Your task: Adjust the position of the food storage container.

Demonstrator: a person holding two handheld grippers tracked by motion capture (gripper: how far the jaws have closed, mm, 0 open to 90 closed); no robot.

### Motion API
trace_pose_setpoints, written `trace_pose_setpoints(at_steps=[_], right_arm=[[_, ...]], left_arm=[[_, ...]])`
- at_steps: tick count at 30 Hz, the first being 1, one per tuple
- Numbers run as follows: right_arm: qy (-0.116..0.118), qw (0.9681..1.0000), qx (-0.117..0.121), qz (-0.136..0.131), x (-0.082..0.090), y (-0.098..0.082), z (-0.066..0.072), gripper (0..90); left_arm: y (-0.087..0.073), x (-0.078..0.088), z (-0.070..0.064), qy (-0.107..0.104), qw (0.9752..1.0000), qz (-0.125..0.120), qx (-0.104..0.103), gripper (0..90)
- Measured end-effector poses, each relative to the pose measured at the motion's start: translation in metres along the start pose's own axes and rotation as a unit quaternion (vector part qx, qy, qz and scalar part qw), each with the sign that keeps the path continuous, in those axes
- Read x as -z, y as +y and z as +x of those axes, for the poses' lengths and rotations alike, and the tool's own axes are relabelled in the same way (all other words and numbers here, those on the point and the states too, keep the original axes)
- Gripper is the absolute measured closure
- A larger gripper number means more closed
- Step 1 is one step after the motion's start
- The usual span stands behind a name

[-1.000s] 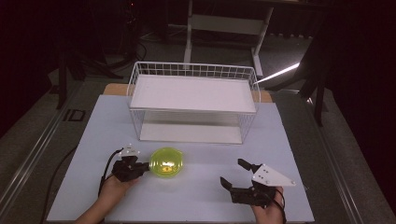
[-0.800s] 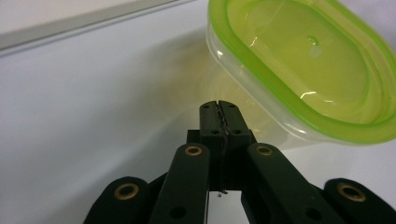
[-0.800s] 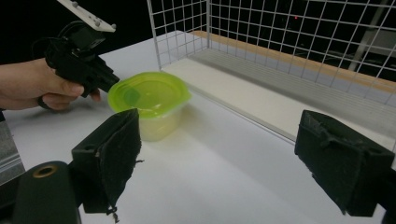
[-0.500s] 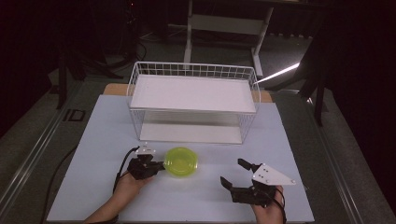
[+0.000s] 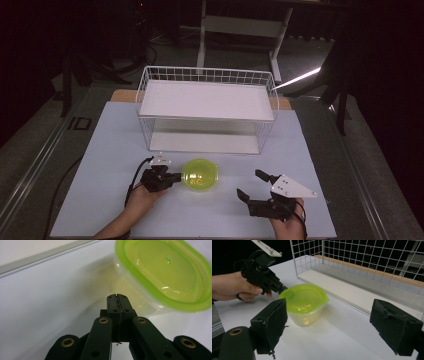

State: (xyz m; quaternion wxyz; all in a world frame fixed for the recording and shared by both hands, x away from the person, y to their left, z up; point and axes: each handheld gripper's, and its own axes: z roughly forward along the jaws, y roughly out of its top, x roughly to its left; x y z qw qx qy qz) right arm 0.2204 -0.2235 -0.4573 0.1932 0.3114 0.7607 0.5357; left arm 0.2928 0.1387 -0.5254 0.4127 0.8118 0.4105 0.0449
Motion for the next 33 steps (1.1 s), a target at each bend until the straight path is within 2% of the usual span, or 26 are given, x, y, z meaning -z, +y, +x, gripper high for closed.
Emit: trace_pose_setpoints(at_steps=[4, 10, 22, 33], right_arm=[[0.002, 1.0000, -0.002, 0.002, -0.001, 0.000, 0.000, 14.4], [0.003, 1.0000, -0.004, 0.002, -0.001, -0.001, 0.000, 14.4], [0.006, 1.0000, -0.003, 0.003, 0.000, -0.001, 0.001, 14.4], [0.009, 0.9999, 0.000, 0.007, 0.000, -0.002, 0.002, 14.4]], left_arm=[[-0.003, 0.001, 0.000, 0.000, 1.0000, 0.001, 0.002, 90.0], [-0.006, -0.005, -0.009, -0.016, 0.9998, 0.009, -0.001, 90.0], [0.001, -0.020, -0.019, -0.026, 0.9995, 0.015, -0.006, 90.0], [0.009, -0.033, -0.020, -0.028, 0.9995, 0.012, -0.006, 90.0]])
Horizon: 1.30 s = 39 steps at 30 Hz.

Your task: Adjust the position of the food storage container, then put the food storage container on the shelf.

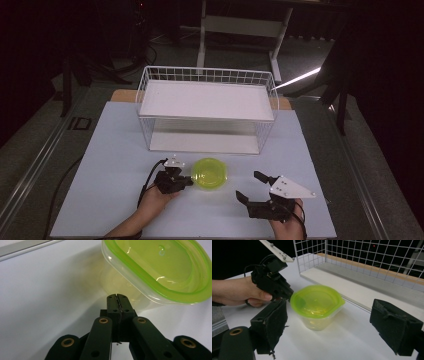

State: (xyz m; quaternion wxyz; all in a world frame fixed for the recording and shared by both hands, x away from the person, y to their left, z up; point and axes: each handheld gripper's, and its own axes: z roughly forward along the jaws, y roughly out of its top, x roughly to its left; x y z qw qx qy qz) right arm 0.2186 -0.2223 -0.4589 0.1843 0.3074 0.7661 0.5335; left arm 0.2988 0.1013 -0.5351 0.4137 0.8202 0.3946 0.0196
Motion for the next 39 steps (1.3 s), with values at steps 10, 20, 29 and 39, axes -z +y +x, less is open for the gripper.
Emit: trace_pose_setpoints(at_steps=[10, 20, 29, 39], right_arm=[[-0.001, 1.0000, -0.001, 0.001, 0.000, 0.000, -0.001, 14.4], [-0.004, 0.9999, 0.010, 0.011, -0.002, 0.002, 0.002, 14.4], [-0.002, 0.9996, 0.024, 0.017, -0.004, 0.004, 0.009, 14.5], [0.022, 0.9995, 0.010, 0.020, -0.008, 0.021, 0.012, 14.7]], left_arm=[[-0.007, 0.024, 0.008, -0.009, 0.9998, -0.018, -0.005, 89.7], [-0.024, 0.078, 0.014, -0.041, 0.9968, -0.069, 0.002, 39.2], [-0.028, 0.096, 0.004, -0.057, 0.9936, -0.097, -0.001, 14.2], [-0.003, 0.104, -0.015, -0.073, 0.9903, -0.115, -0.027, 1.9]])
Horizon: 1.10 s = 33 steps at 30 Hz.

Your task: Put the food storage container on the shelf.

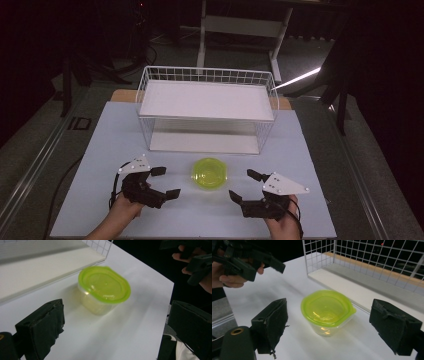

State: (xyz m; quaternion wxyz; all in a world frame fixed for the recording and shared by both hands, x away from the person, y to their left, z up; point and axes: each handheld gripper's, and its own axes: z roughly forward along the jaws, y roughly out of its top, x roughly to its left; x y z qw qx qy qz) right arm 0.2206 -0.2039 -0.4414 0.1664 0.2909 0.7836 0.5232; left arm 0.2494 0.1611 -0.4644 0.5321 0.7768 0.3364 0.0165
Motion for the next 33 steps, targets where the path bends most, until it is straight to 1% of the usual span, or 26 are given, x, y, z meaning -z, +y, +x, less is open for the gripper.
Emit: trace_pose_setpoints(at_steps=[3, 5, 8, 10, 13, 14, 15, 16, 17, 18, 19, 20, 21, 22, 23, 24, 25, 26, 28, 29, 30, 31, 32, 33], right_arm=[[-0.002, 1.0000, -0.005, 0.007, -0.002, 0.002, -0.003, 14.6], [-0.007, 0.9999, -0.012, 0.007, -0.005, 0.003, -0.007, 13.8], [-0.012, 0.9994, -0.030, 0.008, -0.010, 0.005, -0.015, 13.7], [-0.005, 0.9987, -0.047, 0.017, -0.014, 0.006, -0.020, 13.8], [0.002, 0.9972, -0.070, 0.026, -0.022, 0.006, -0.026, 14.2], [-0.001, 0.9968, -0.074, 0.032, -0.025, 0.006, -0.028, 14.2], [-0.003, 0.9964, -0.079, 0.031, -0.027, 0.006, -0.030, 14.2], [-0.002, 0.9956, -0.089, 0.029, -0.030, 0.005, -0.032, 14.1], [-0.002, 0.9941, -0.104, 0.030, -0.036, 0.005, -0.035, 13.8], [-0.002, 0.9941, -0.104, 0.030, -0.036, 0.005, -0.035, 13.8], [-0.009, 0.9935, -0.110, 0.028, -0.040, 0.004, -0.036, 13.8], [-0.004, 0.9933, -0.112, 0.028, -0.043, 0.004, -0.037, 13.7], [0.000, 0.9931, -0.112, 0.034, -0.047, 0.003, -0.038, 13.6], [-0.009, 0.9924, -0.116, 0.041, -0.051, 0.002, -0.038, 13.9], [-0.008, 0.9914, -0.120, 0.051, -0.055, 0.002, -0.038, 14.5], [-0.007, 0.9909, -0.122, 0.057, -0.059, 0.001, -0.038, 15.0], [-0.016, 0.9905, -0.124, 0.057, -0.061, 0.000, -0.038, 20.1], [-0.015, 0.9899, -0.128, 0.059, -0.063, -0.001, -0.038, 22.6], [-0.018, 0.9887, -0.132, 0.069, -0.067, -0.001, -0.039, 23.9], [-0.018, 0.9883, -0.134, 0.070, -0.069, -0.002, -0.039, 24.1], [-0.018, 0.9876, -0.138, 0.073, -0.071, -0.003, -0.040, 24.9], [-0.020, 0.9866, -0.144, 0.074, -0.072, -0.003, -0.040, 26.2], [-0.022, 0.9861, -0.147, 0.074, -0.074, -0.004, -0.040, 26.2], [-0.023, 0.9859, -0.147, 0.076, -0.075, -0.005, -0.040, 26.3]], left_arm=[[0.006, -0.003, 0.000, -0.002, 1.0000, -0.002, 0.004, 1.9], [0.010, -0.007, 0.001, -0.009, 0.9999, 0.000, 0.006, 1.9], [0.016, -0.014, 0.002, -0.003, 1.0000, 0.001, 0.004, 1.9], [0.021, -0.018, 0.003, -0.003, 1.0000, 0.000, 0.005, 1.9], [0.028, -0.026, 0.006, -0.003, 0.9999, 0.010, 0.005, 1.9], [0.030, -0.028, 0.006, 0.002, 0.9999, 0.012, 0.004, 1.9], [0.031, -0.031, 0.007, 0.003, 0.9999, 0.012, 0.003, 1.9], [0.033, -0.034, 0.008, 0.005, 0.9999, 0.015, 0.003, 1.9], [0.034, -0.037, 0.008, 0.007, 0.9998, 0.015, 0.007, 1.9], [0.034, -0.039, 0.010, 0.006, 0.9998, 0.016, 0.012, 1.9], [0.035, -0.042, 0.011, 0.009, 0.9997, 0.018, 0.014, 1.9], [0.035, -0.045, 0.011, 0.013, 0.9995, 0.025, 0.012, 1.9], [0.035, -0.048, 0.012, 0.019, 0.9993, 0.030, 0.014, 1.9], [0.035, -0.050, 0.013, 0.021, 0.9990, 0.035, 0.018, 1.9], [0.035, -0.053, 0.014, 0.024, 0.9986, 0.042, 0.020, 2.0], [0.034, -0.057, 0.015, 0.033, 0.9979, 0.051, 0.024, 2.3], [0.033, -0.058, 0.016, 0.036, 0.9976, 0.054, 0.026, 4.0], [0.032, -0.060, 0.018, 0.040, 0.9973, 0.055, 0.029, 6.3], [0.030, -0.063, 0.022, 0.048, 0.9963, 0.057, 0.043, 7.6], [0.029, -0.064, 0.024, 0.051, 0.9958, 0.055, 0.053, 13.1], [0.028, -0.066, 0.026, 0.062, 0.9946, 0.055, 0.064, 20.0], [0.027, -0.067, 0.029, 0.064, 0.9939, 0.055, 0.071, 20.7], [0.026, -0.068, 0.030, 0.065, 0.9931, 0.059, 0.078, 23.2], [0.025, -0.070, 0.031, 0.066, 0.9925, 0.061, 0.083, 28.6]])
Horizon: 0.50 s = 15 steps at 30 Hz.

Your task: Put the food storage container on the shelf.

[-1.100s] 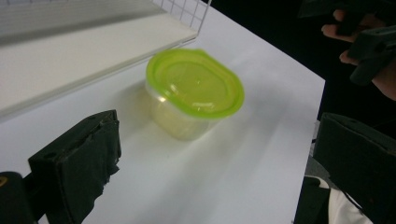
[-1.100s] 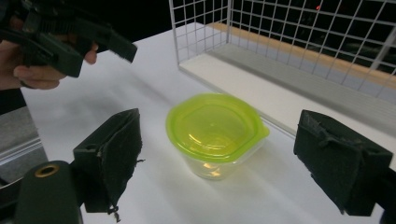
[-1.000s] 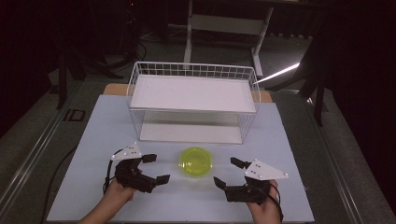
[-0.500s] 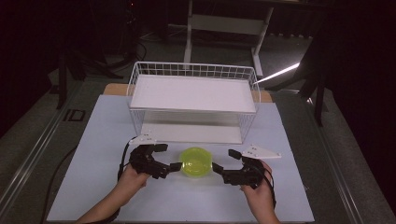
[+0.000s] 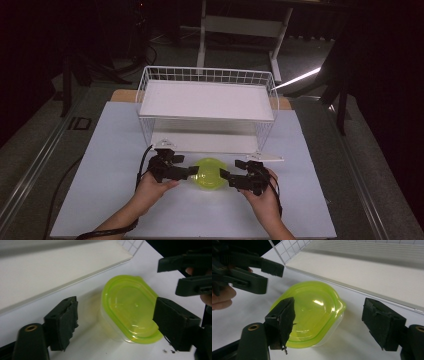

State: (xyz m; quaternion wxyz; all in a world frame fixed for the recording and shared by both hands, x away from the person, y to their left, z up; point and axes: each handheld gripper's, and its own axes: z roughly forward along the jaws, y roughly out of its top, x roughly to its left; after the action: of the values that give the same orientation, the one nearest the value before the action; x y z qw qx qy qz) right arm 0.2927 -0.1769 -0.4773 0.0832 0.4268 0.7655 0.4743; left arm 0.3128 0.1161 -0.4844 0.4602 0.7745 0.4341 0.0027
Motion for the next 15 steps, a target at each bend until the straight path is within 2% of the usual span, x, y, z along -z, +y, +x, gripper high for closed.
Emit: trace_pose_setpoints(at_steps=[2, 3, 4, 5, 6, 7, 9, 11, 12, 13, 15], right_arm=[[-0.006, 1.0000, 0.000, 0.006, -0.003, -0.001, -0.001, 28.4], [-0.008, 0.9999, -0.002, 0.008, -0.004, -0.002, -0.001, 28.6], [-0.009, 0.9999, -0.006, 0.009, -0.005, -0.002, -0.002, 28.7], [-0.019, 0.9996, -0.012, 0.016, -0.007, -0.004, -0.004, 32.7], [-0.019, 0.9996, -0.012, 0.016, -0.007, -0.004, -0.004, 32.7], [-0.016, 0.9995, -0.022, 0.018, -0.008, -0.005, -0.005, 33.1], [-0.015, 0.9988, -0.038, 0.025, -0.010, -0.008, -0.008, 34.9], [-0.013, 0.9985, -0.043, 0.033, -0.013, -0.011, -0.008, 37.3], [-0.009, 0.9982, -0.045, 0.038, -0.014, -0.013, -0.009, 41.6], [-0.009, 0.9982, -0.045, 0.038, -0.014, -0.013, -0.009, 41.6], [0.005, 0.9978, -0.049, 0.044, -0.015, -0.014, -0.009, 44.4]], left_arm=[[-0.002, -0.003, 0.001, -0.004, 1.0000, 0.005, 0.006, 33.5], [-0.003, -0.004, 0.001, 0.002, 0.9999, 0.011, 0.007, 36.2], [-0.004, -0.006, 0.001, -0.002, 0.9999, 0.011, 0.013, 40.5], [-0.006, -0.006, 0.003, -0.006, 0.9998, 0.008, 0.019, 46.3], [-0.008, -0.007, 0.003, -0.003, 0.9997, 0.008, 0.024, 46.3], [-0.009, -0.008, 0.004, 0.000, 0.9994, 0.011, 0.031, 48.2], [-0.013, -0.010, 0.006, -0.009, 0.9990, 0.022, 0.038, 49.6], [-0.015, -0.011, 0.007, -0.014, 0.9986, 0.027, 0.043, 53.4], [-0.016, -0.012, 0.007, -0.019, 0.9987, 0.029, 0.038, 55.5], [-0.016, -0.012, 0.007, -0.024, 0.9987, 0.031, 0.032, 55.5], [-0.016, -0.012, 0.006, -0.025, 0.9985, 0.030, 0.040, 60.0]])
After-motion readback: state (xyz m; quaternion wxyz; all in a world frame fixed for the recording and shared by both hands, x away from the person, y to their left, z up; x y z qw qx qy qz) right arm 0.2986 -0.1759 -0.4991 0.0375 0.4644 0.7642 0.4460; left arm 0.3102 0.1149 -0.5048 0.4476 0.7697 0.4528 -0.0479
